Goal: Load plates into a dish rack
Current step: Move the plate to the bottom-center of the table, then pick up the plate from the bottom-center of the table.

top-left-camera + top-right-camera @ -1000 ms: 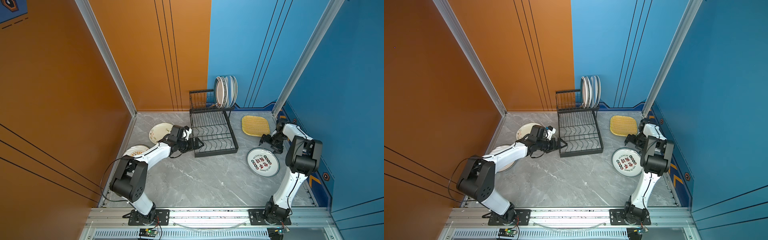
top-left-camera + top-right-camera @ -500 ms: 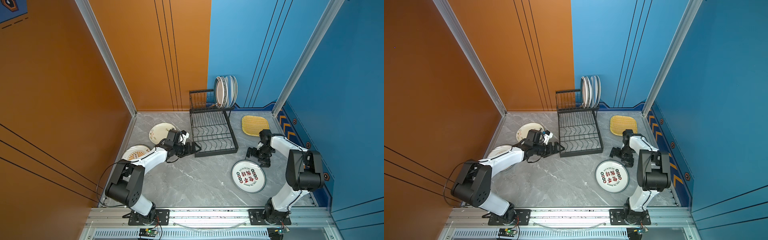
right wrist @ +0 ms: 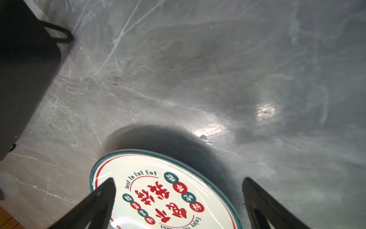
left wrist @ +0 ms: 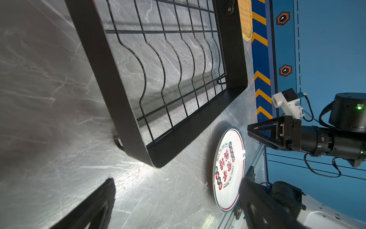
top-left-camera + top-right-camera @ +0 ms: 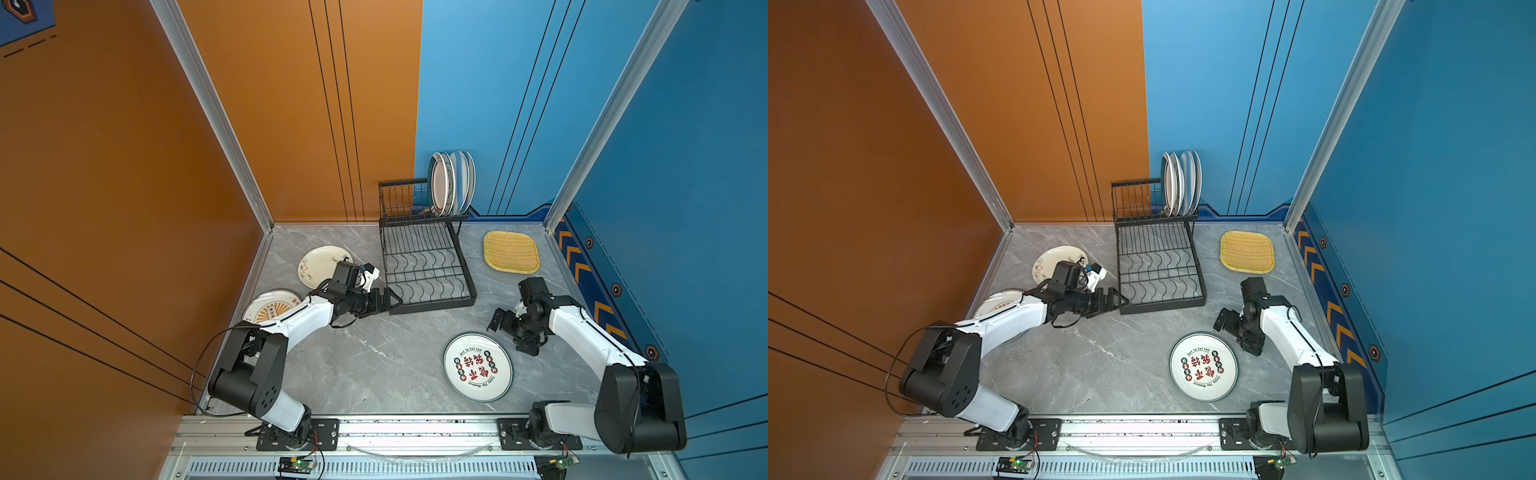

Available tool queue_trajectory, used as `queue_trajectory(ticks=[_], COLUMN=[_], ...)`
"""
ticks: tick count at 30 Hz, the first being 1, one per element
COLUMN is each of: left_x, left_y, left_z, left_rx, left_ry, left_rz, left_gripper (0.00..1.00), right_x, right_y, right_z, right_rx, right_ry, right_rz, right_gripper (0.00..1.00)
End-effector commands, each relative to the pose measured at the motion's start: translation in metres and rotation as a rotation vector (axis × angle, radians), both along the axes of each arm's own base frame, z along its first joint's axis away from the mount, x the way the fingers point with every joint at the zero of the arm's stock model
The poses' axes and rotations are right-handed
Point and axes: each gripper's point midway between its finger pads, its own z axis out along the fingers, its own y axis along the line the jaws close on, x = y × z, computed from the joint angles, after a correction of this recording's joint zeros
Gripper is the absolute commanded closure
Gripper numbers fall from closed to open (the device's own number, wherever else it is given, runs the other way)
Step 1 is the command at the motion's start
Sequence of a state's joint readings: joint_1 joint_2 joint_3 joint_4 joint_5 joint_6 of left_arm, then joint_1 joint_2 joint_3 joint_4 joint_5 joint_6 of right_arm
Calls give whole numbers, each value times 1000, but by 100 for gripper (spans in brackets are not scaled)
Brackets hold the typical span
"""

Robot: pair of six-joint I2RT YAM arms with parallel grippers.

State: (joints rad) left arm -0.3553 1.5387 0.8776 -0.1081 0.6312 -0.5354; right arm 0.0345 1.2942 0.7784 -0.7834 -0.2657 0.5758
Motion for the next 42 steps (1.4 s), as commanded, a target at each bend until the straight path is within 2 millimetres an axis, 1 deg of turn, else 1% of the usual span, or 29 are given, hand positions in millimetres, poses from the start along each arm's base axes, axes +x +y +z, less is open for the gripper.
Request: queue_trajectory(ticks=[1,5,10,14,25,27,28,29,30,34,40,42], left_x=[-10,-12,-17,-21,-32,-33,-34,-39,-40,-41,-43,-42], left_y=[-3,-7,-10,-12,-14,-15,-15,-14,-14,-16,-20,-22], left_z=[6,3,1,-2,-7,-8,-8,-12,-12,-14,-15,-14], left_rx=[-7,-9,-11,-10,-4,-3,-2,9,10,14,16,18], left_ry=[-6,2,13,23,34,36,38,70,72,79,86,87], left_rz=[-51,-70,-94,-110,-135,-138,-141,-142,-145,-151,-163,-167], left_gripper=[2,2,2,2,2,2,2,2,2,2,2,2], right_x=[-23,-41,-48,-45,-28,-27,-28,-30,-32,-39,-41,-42], right_y=[4,16,26,44,111,119,120,118,115,101,100,102], right_z=[-9,-16,-24,-25,-21,-20,-20,-21,-23,-31,-39,-41], right_rx=[34,71,109,158,295,316,319,319,318,350,420,437], right_ry=[44,62,54,20,-66,-71,-72,-70,-66,-60,-55,-50], right_rz=[-25,-6,3,35,209,246,262,274,280,269,284,295], right_gripper=[0,0,0,0,0,0,0,0,1,15,37,42])
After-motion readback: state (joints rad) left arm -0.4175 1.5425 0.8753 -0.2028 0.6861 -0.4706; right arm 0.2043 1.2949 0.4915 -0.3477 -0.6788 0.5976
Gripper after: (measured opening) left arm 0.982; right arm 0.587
